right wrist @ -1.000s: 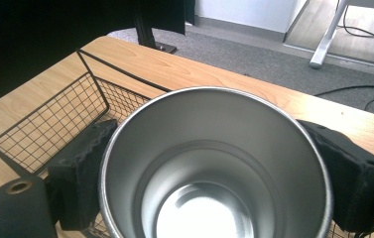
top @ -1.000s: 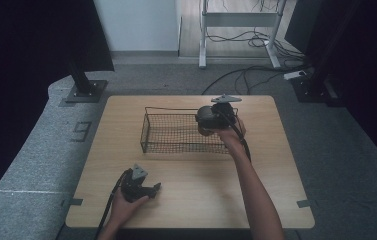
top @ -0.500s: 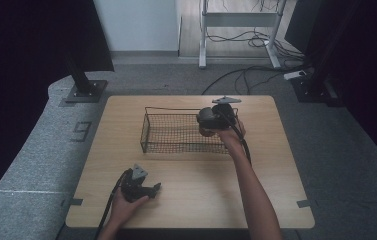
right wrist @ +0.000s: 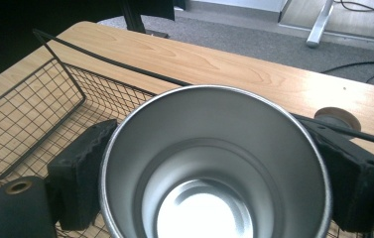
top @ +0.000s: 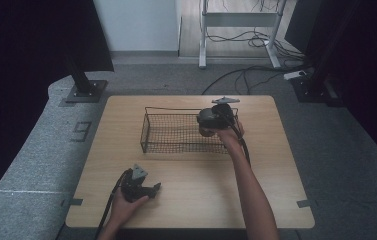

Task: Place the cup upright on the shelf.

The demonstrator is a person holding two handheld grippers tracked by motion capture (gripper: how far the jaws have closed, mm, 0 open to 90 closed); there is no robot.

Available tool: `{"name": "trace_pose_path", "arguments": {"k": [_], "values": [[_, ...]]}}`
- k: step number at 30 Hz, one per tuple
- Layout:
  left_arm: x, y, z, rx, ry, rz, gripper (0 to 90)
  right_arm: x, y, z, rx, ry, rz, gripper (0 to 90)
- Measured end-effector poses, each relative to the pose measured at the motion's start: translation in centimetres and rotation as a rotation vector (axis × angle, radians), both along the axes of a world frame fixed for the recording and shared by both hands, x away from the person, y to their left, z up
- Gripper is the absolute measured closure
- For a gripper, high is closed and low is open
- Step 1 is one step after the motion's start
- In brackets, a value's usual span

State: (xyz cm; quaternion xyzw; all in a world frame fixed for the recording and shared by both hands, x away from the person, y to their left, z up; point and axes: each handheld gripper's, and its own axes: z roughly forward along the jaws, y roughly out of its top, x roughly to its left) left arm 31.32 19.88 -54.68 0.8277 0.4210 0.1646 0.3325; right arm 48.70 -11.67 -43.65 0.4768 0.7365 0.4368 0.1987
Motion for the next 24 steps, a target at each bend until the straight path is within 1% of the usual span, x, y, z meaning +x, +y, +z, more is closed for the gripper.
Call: {"name": "trace_pose_path", "arguments": {"k": [12,13,18,23,24], "values": [[0.0,0.0,0.0,-0.001,0.000,0.000,17.0,0.7,0.0,-1.7,-0.013,0.038,-0.017,13.2],[0.0,0.0,0.0,-0.001,0.000,0.000,17.0,0.8,-0.1,-1.9,-0.014,0.049,-0.021,13.2],[0.0,0.0,0.0,-0.001,-0.001,0.000,17.0,1.0,0.0,-2.4,-0.025,0.063,-0.027,13.2],[0.0,0.0,0.0,-0.001,-0.001,0.001,17.0,1.1,0.2,-2.7,-0.038,0.064,-0.028,13.2],[0.0,0.0,0.0,-0.001,-0.001,0.000,17.0,1.1,0.3,-2.8,-0.050,0.066,-0.026,13.2]]}}
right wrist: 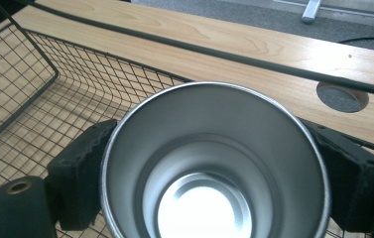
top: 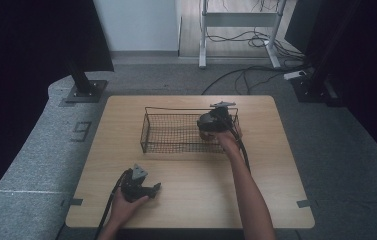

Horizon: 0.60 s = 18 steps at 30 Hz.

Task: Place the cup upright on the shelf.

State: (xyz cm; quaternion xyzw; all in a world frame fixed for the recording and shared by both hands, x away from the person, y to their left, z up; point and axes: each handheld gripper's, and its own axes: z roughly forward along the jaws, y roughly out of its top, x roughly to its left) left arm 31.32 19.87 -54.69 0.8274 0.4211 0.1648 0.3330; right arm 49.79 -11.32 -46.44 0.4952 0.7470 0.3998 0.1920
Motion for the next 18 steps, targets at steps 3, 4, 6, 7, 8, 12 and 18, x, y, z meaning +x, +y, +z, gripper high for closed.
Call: {"name": "trace_pose_path", "arguments": {"k": [3,4,6,7,8,12,18], "values": [[0.0,0.0,0.0,0.000,0.000,0.000,17.0,0.0,0.1,-0.1,-0.011,0.004,0.000,13.2],[0.0,0.0,0.0,0.000,0.000,0.000,17.0,0.1,0.2,-0.2,-0.015,0.006,-0.007,13.2],[0.0,0.0,0.0,0.000,0.000,0.000,17.0,0.1,0.3,-0.3,-0.040,0.007,-0.009,13.2],[0.0,0.0,0.0,0.000,0.000,0.000,17.0,0.1,0.4,-0.4,-0.045,0.008,-0.009,13.2],[0.0,0.0,0.0,0.000,0.000,0.000,17.0,0.1,0.4,-0.5,-0.047,0.012,-0.009,13.2],[0.0,0.0,0.0,-0.001,0.000,0.000,17.0,0.2,0.5,-0.7,-0.044,0.027,-0.008,13.2],[0.0,0.0,0.0,-0.001,0.001,0.000,17.0,0.4,0.6,-1.2,-0.058,0.049,-0.007,13.1]]}}
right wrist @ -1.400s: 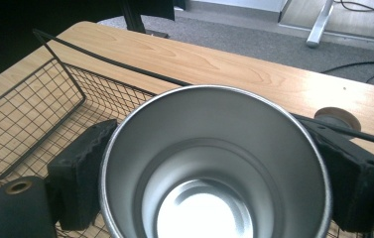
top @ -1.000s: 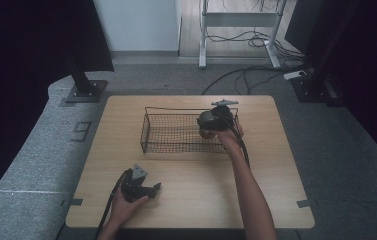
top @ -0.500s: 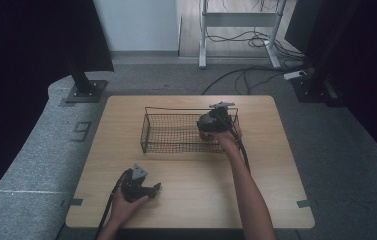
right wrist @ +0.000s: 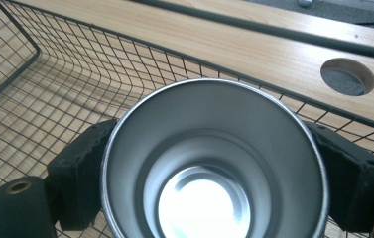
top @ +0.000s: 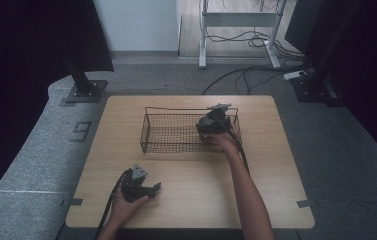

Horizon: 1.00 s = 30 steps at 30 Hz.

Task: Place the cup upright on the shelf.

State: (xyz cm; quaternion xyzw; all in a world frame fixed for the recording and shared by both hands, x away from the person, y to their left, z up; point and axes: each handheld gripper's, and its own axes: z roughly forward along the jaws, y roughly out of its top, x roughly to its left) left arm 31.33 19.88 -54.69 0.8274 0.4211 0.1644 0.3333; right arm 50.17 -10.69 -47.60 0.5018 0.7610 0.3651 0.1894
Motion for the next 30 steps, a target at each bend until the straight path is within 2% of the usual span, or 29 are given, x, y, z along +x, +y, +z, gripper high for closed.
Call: {"name": "trace_pose_path", "arguments": {"k": [8,15,20,23,30], "values": [[0.00,0.00,0.00,0.000,0.000,0.000,17.0,0.09,0.06,-0.24,-0.014,0.015,-0.004,13.0],[0.00,-0.01,0.00,0.000,0.000,0.001,16.9,0.18,0.07,-0.51,-0.033,0.050,-0.010,12.9],[0.01,0.01,0.00,-0.001,0.000,0.000,16.9,0.21,0.09,-0.84,-0.083,0.074,-0.012,12.6],[0.00,0.00,0.00,-0.001,0.000,0.000,16.9,0.11,-0.09,-0.86,-0.073,0.072,-0.026,12.6],[0.01,0.01,0.00,-0.001,0.000,0.000,16.9,-0.22,-0.63,-0.53,-0.044,0.071,-0.022,9.9]]}}
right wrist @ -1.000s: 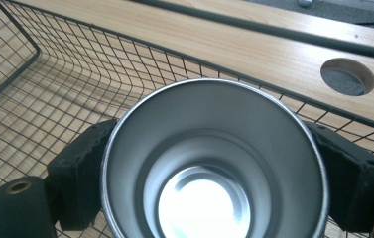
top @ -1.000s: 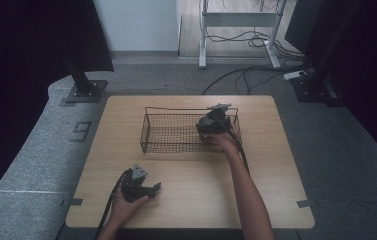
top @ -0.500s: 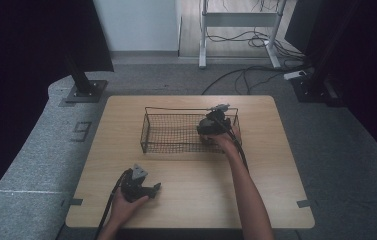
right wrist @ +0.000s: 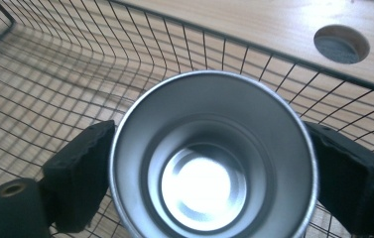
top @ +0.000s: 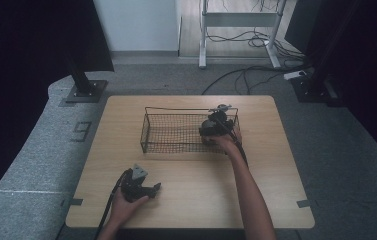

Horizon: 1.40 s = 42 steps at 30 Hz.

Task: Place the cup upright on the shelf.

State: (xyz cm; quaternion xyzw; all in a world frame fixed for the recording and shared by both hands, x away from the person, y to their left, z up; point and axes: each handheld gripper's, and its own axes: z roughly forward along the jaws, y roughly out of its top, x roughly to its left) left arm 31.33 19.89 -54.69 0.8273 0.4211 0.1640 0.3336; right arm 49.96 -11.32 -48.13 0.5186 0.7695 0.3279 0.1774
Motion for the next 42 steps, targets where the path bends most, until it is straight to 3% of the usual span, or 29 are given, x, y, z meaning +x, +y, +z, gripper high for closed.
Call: {"name": "trace_pose_path", "arguments": {"k": [4,13,24,28,32,42], "values": [[0.0,0.0,0.0,0.000,0.000,0.000,16.9,-0.4,-0.5,0.9,0.052,-0.032,0.000,8.4],[0.0,0.0,0.0,0.002,-0.001,0.000,16.9,-1.6,-1.1,2.7,0.091,-0.131,-0.020,8.7],[0.0,0.0,0.0,0.003,0.000,0.000,16.9,-5.3,-2.5,5.1,0.169,-0.227,0.052,11.9],[0.0,0.0,0.0,0.002,0.001,0.001,16.9,-6.6,-3.0,5.1,0.180,-0.242,0.067,12.5],[0.0,0.0,0.0,0.003,0.001,-0.001,16.9,-9.0,-4.0,4.8,0.198,-0.275,0.082,12.8],[0.0,0.0,0.0,0.003,0.001,-0.001,17.0,-14.0,-7.2,2.0,0.229,-0.281,0.090,13.6]]}}
